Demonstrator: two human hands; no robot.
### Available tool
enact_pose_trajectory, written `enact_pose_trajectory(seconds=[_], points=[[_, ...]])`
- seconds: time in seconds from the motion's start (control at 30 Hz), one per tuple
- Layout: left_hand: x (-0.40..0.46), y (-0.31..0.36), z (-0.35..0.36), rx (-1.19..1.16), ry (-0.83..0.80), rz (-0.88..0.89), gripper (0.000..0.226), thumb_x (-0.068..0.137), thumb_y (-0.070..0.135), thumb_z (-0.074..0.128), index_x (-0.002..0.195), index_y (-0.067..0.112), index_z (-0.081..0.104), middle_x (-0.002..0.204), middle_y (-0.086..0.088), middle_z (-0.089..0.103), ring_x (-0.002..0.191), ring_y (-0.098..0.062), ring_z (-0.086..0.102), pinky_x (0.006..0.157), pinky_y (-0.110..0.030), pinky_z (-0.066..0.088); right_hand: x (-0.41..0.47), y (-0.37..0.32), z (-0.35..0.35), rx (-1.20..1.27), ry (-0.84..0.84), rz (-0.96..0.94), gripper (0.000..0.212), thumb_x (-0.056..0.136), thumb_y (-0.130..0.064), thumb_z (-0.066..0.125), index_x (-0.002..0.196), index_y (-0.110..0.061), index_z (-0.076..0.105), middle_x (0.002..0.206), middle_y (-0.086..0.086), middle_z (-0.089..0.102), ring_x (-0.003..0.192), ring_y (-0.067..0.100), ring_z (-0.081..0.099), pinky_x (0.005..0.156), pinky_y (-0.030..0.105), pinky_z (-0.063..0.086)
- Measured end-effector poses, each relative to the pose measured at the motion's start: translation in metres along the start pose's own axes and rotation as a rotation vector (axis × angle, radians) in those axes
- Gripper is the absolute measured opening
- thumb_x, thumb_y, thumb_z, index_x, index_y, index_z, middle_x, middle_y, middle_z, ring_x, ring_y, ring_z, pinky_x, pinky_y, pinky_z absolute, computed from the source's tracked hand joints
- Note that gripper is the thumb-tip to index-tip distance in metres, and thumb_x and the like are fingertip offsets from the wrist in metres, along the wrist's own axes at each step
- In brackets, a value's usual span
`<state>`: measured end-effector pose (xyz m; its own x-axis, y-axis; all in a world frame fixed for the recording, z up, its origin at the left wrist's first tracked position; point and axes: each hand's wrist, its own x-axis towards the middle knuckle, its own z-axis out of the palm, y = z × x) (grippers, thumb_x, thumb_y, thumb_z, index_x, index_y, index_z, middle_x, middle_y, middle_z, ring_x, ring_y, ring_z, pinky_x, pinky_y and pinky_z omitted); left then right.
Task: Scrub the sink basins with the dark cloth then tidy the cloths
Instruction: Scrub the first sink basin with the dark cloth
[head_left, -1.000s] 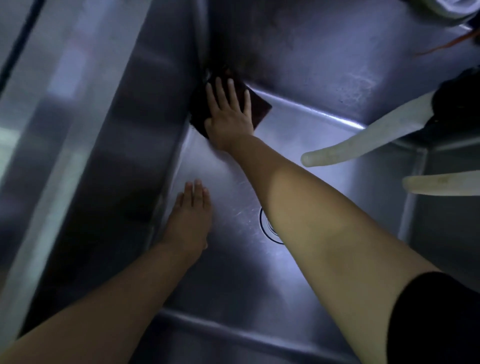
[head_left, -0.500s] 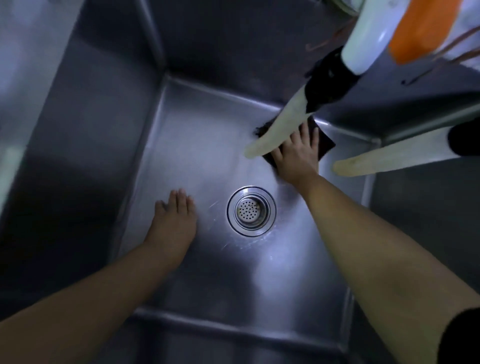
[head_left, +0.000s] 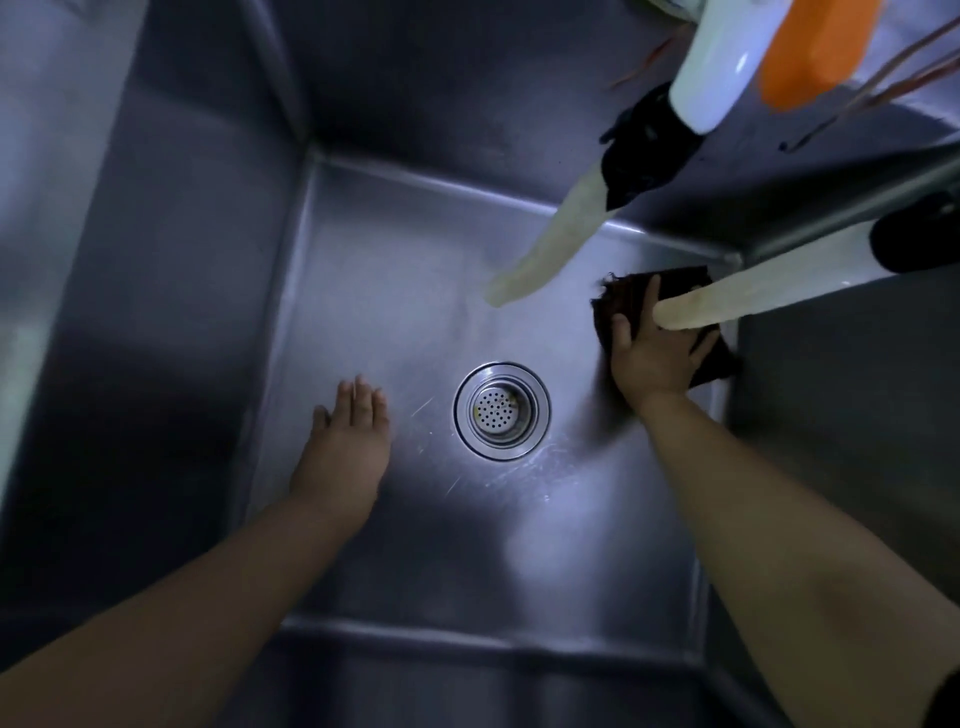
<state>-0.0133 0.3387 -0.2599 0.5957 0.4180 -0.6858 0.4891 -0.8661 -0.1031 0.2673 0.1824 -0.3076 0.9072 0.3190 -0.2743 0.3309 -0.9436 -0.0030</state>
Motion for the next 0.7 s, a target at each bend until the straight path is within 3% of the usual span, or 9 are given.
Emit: enact_pose_trajectory(seconds=[0.07,0.1,0.13,0.2,0.27,0.53,0.7], points=[[0.006,-0.005,0.012,0.010,0.035,0.043,0.108,0.012,0.023,0.095,0.110,-0.011,0.064,0.116,-0.033,0.060,0.103,-0.045,0.062,0.072,-0.052,0.055,-0.013,-0.029,0.006,-0.007,0.008,-0.007,0.066,0.096,-0.046,0.036,0.152,-0.023,0.011,0.156,0.022,0.005,0.144,0.038,0.002,0.113,0.053,-0.004],[0.006,-0.006,0.011,-0.018,0.059,0.044,0.108,0.010,0.023,0.095,0.108,-0.010,0.065,0.114,-0.031,0.062,0.102,-0.044,0.063,0.071,-0.051,0.056,-0.020,-0.046,0.010,-0.018,0.016,-0.035,0.065,0.095,-0.048,0.035,0.152,-0.025,0.012,0.156,0.023,0.006,0.143,0.039,0.005,0.113,0.053,-0.001],[0.002,-0.007,0.005,0.004,0.013,0.030,0.109,0.021,0.027,0.096,0.117,-0.010,0.060,0.122,-0.032,0.057,0.111,-0.043,0.059,0.080,-0.050,0.054,-0.026,-0.064,0.014,-0.025,0.026,-0.071,0.065,0.094,-0.049,0.034,0.152,-0.026,0.014,0.157,0.022,0.004,0.144,0.039,0.004,0.113,0.053,0.000],[0.000,-0.007,0.005,-0.025,0.036,0.050,0.102,0.068,0.029,0.081,0.143,-0.009,0.024,0.149,-0.032,0.020,0.138,-0.043,0.026,0.108,-0.050,0.033,-0.035,-0.100,0.021,-0.034,0.021,-0.160,0.066,0.093,-0.053,0.032,0.151,-0.029,0.013,0.158,0.017,-0.001,0.145,0.037,-0.004,0.114,0.053,-0.003],[0.002,-0.009,0.010,-0.075,-0.031,0.058,0.090,0.089,0.021,0.059,0.147,-0.004,-0.005,0.154,-0.026,-0.008,0.144,-0.039,-0.001,0.117,-0.048,0.012,-0.041,-0.134,0.027,-0.042,-0.004,-0.267,0.068,0.093,-0.055,0.030,0.151,-0.032,0.006,0.158,0.014,-0.006,0.145,0.034,-0.010,0.115,0.053,-0.006],[0.005,-0.015,0.023,-0.136,0.001,0.060,0.104,0.086,0.027,0.064,0.146,0.002,-0.017,0.155,-0.019,-0.019,0.145,-0.032,-0.012,0.117,-0.042,-0.001,-0.061,-0.239,0.035,-0.145,-0.049,-0.771,0.065,0.095,-0.057,0.024,0.151,-0.033,0.001,0.158,0.013,-0.009,0.144,0.035,-0.014,0.114,0.055,-0.009],[-0.004,-0.016,0.021,-0.205,0.037,0.049,0.105,0.085,0.029,0.066,0.147,0.005,-0.015,0.156,-0.013,-0.018,0.145,-0.025,-0.011,0.120,-0.038,0.000,-0.078,-0.247,0.034,-0.183,-0.103,-0.937,0.063,0.096,-0.055,0.024,0.150,-0.035,-0.001,0.159,0.010,-0.010,0.144,0.032,-0.015,0.115,0.054,-0.008]])
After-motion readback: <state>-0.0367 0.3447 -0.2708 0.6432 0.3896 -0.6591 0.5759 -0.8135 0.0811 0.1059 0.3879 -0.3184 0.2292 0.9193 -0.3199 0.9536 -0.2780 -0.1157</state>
